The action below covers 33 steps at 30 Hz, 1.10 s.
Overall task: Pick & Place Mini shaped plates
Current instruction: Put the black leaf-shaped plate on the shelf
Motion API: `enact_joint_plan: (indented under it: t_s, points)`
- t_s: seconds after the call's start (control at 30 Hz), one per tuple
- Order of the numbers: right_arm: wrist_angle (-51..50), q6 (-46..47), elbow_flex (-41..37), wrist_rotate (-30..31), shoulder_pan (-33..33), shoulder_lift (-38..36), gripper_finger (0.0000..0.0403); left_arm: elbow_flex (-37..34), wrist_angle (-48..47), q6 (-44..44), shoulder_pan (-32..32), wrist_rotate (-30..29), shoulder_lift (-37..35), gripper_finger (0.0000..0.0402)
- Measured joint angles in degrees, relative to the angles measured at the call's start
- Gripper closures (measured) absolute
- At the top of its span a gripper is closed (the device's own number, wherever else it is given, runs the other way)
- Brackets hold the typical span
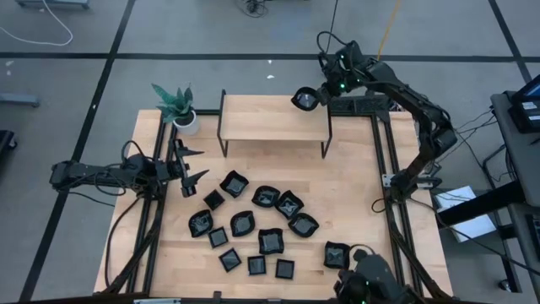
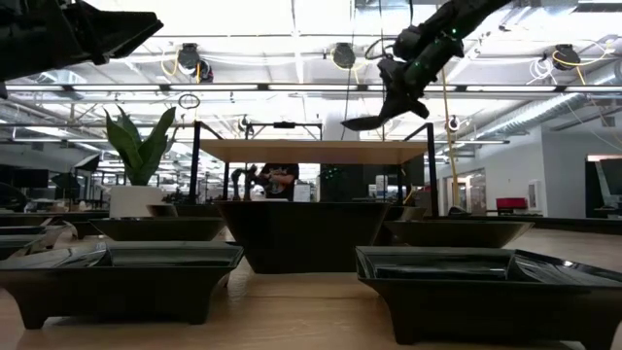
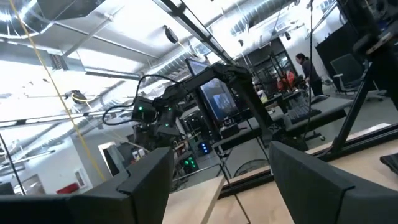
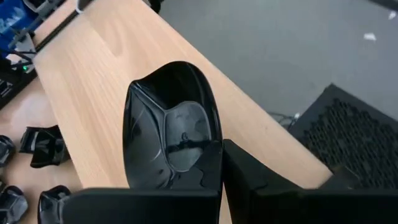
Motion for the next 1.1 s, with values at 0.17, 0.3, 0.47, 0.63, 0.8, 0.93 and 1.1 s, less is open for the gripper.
enact_joint_plan:
  t_s: [0.17, 0.3, 0.47, 0.63, 0.8, 0.93, 1.1]
  points:
    - [-1.93, 0.00, 0.00, 0.22, -1.74, 1.36, 0.0403, 0.00, -0.29, -1.19, 0.00, 0.02, 0.00, 0.0135]
    - [-3.23, -2.07, 0.00, 5.31, -1.47, 1.10, 0.0403, 0.00, -0.29, -2.22, 0.00, 0.02, 0.00, 0.0135]
    - [-3.38, -3.02, -1.08, 9.63, -1.03, 1.19, 0.0403, 0.02, -0.29, -3.91, 0.00, 0.02, 0.00, 0.0135]
    - [-2.14, -2.94, -3.42, 8.74, -0.40, 1.19, 0.0403, 0.02, -0.26, -5.51, 0.00, 0.03, 0.00, 0.0135]
    - [0.14, -2.36, -4.90, 8.70, 0.16, 1.14, 0.0403, 0.02, -0.26, -7.01, 0.00, 0.06, 0.00, 0.0135]
    - [0.95, -1.06, -4.96, 8.79, 0.33, 1.14, 0.0401, 0.02, -0.27, -7.91, 0.00, 0.07, 0.00, 0.0135]
    - [0.41, -0.94, -4.96, 8.79, 0.35, 1.14, 0.0377, 0.04, -0.74, -8.21, 0.00, 0.07, 0.00, 0.0135]
